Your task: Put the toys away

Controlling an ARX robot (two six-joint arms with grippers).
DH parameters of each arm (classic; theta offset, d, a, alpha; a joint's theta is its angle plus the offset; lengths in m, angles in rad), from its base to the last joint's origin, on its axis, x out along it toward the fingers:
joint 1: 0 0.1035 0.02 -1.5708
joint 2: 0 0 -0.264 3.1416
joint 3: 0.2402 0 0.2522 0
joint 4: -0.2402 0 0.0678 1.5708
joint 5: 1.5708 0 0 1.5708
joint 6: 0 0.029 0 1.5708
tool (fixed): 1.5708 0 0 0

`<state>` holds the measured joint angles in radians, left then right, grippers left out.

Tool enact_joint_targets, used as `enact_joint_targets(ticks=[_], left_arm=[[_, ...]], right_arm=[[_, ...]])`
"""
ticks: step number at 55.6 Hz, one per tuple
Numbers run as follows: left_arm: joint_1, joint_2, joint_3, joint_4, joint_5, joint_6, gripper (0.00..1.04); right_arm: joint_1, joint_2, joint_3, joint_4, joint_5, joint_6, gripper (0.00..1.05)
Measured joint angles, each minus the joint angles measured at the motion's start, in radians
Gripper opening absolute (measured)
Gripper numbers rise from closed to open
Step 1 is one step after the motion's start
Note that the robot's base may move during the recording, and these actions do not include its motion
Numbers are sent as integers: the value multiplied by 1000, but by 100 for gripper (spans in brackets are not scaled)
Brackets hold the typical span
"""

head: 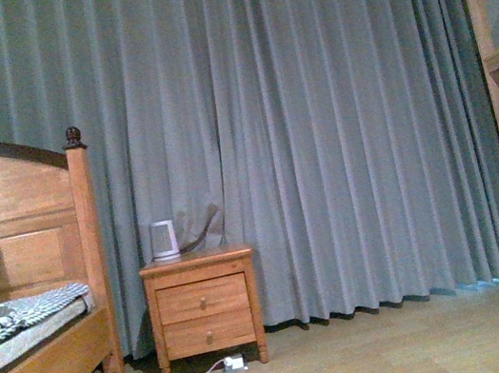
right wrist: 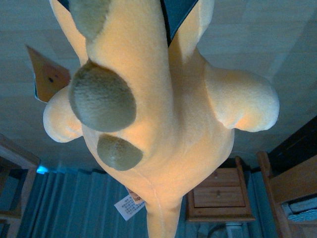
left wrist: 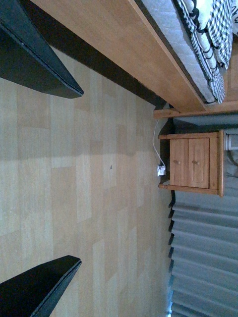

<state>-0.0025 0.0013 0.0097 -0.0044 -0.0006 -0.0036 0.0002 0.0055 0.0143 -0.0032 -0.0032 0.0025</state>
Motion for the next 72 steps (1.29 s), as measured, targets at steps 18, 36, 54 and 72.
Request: enact_joint_targets(ticks=[18,36,54,72], left_arm=[[0,0,0,0,1,0,98],[0,0,0,0,0,0,98],[0,0,0,0,0,0,98],[0,-1,0,0,0,0,98]], right_arm=[[0,0,0,0,0,0,6],[0,0,0,0,0,0,6],[0,0,0,0,0,0,6],[0,0,0,0,0,0,6]])
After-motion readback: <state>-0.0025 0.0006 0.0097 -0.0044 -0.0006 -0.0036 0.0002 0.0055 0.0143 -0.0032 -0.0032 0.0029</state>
